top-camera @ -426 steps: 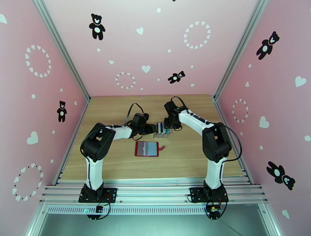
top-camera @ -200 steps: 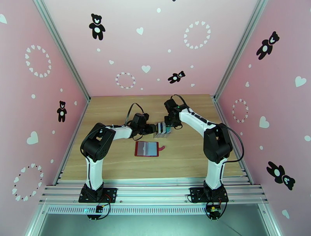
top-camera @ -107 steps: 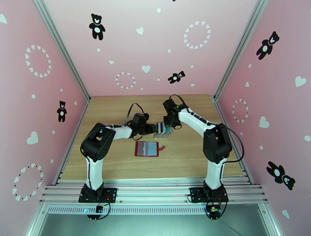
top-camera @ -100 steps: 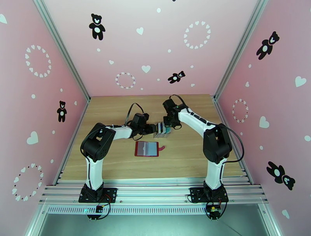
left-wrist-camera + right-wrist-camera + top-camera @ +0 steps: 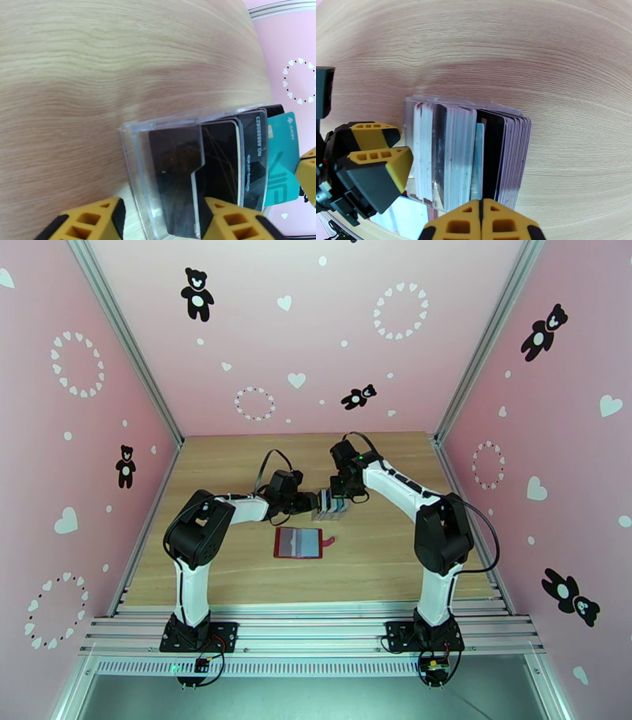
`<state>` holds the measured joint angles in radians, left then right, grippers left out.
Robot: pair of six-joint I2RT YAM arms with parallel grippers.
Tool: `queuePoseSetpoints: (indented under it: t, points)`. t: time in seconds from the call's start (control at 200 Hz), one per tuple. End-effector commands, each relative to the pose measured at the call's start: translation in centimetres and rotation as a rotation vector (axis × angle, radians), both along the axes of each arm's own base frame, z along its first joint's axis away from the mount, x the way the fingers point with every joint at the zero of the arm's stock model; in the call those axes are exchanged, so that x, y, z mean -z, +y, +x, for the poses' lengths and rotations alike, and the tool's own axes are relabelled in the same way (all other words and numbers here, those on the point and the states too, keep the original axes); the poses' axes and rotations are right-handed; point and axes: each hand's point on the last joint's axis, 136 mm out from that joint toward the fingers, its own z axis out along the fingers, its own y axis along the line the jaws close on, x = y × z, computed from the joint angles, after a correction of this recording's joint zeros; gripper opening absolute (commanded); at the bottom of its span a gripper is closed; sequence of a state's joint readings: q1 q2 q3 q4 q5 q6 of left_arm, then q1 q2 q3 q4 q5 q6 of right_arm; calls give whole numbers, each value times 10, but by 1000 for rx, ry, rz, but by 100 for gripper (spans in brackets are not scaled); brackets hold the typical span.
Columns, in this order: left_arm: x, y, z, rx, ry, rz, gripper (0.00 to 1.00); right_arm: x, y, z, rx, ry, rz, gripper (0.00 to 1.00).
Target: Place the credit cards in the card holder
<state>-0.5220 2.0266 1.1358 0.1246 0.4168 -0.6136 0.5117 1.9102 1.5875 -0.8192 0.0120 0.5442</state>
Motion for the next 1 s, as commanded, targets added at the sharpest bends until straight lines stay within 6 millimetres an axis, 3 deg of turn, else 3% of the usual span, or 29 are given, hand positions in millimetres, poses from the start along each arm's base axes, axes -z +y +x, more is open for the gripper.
queuePoseSetpoints:
  t: [0.0,0.821,0.996]
  points:
    - [25,1,-10,19,75,26,56,-8,5,-10,-10,9,26,0]
    - [25,1,-11,21,74,34,56,25,4,-22,-40,118,-21,0]
    - [25,1,-10,20,73,34,56,18,4,-20,-31,96,-13,0]
